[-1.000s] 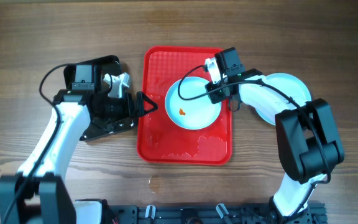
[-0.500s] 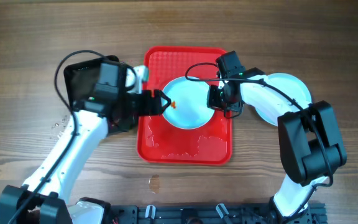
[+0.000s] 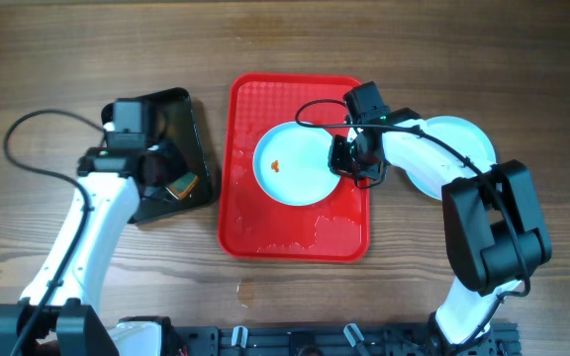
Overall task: Clean dirty plates on tray and stack at the side
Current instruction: 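Grasp the sponge in the basin with the left gripper and wet it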
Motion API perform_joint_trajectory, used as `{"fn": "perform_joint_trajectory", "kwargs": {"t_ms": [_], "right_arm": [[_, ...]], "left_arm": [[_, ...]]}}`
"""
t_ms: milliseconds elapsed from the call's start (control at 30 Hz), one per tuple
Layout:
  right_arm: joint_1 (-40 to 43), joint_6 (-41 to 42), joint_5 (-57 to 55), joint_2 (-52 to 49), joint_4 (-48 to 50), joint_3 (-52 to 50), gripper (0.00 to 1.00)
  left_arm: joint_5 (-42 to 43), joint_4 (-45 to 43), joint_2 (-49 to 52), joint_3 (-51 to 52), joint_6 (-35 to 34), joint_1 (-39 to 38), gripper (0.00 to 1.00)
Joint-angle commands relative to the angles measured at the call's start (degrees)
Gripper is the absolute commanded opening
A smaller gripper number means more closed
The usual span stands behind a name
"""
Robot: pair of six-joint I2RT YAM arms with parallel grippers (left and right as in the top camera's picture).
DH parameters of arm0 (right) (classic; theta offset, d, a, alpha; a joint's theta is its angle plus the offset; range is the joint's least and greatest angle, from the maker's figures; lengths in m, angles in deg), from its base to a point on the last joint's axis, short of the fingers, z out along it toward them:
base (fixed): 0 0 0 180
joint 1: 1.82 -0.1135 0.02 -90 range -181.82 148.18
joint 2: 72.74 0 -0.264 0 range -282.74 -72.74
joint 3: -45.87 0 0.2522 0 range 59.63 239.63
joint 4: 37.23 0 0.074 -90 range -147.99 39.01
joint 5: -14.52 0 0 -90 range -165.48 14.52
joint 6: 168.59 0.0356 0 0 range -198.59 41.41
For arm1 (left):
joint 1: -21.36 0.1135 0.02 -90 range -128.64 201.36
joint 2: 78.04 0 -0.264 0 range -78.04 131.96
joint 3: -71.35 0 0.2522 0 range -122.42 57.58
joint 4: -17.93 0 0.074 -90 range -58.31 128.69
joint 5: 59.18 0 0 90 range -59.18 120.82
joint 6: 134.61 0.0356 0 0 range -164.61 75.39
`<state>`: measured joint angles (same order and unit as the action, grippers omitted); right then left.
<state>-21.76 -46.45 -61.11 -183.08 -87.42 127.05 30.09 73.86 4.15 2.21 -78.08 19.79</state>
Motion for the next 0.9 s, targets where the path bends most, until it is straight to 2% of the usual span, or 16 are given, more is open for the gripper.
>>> {"fn": "perform_joint_trajectory", "kwargs": {"t_ms": [0,67,133,233,333,400,467,500,633,867], "right_arm": [[-0.26,0.83,0.72,-0.85,-0.13,-0.68,0.17],[-0.26,0.83,0.72,-0.85,-0.13,-0.68,0.16],[-0.26,0.83,0.72,-0.85,-0.13,-0.68,0.17],[-0.26,0.85,0.72,-0.85,-0.22,-0.68,0.17],[-0.26,0.85,0.72,-0.85,-0.26,-0.68,0.16],[-0.26,0.87,0.72,-0.85,-0.26,-0.68,0.16],[-0.26,0.83,0.72,-0.85,-0.26,-0.68,0.16],[-0.26,0.85,0.72,-0.85,-0.28,-0.68,0.16],[-0.26,0.83,0.72,-0.85,-0.24,-0.68,0.16],[-0.26,0.85,0.72,-0.85,-0.24,-0.68,0.16]], "left_arm": [[-2.21,-0.79,4.02,-0.39,-2.05,1.2,0.39],[-3.23,-1.9,6.73,-0.39,-3.23,1.2,0.42],[-3.52,-3.76,9.86,-0.39,-3.5,1.2,0.49],[-3.89,-6.21,15.37,-0.39,-4.87,1.2,0.47],[-3.87,-7.1,19.26,-0.39,-4.94,1.2,0.29],[-3.82,-7.96,21.31,-0.39,-4.22,1.2,0.08],[-3.85,-8.04,21.64,-0.42,-2.43,1.2,0.04],[-3.8,-8.15,21.44,-0.74,0.07,1.29,0.04],[-1.53,-4.35,17.77,-5.22,19.08,1.36,0.04],[-4.94,-1.62,13.7,-6.82,26.95,1.36,0.04]]}}
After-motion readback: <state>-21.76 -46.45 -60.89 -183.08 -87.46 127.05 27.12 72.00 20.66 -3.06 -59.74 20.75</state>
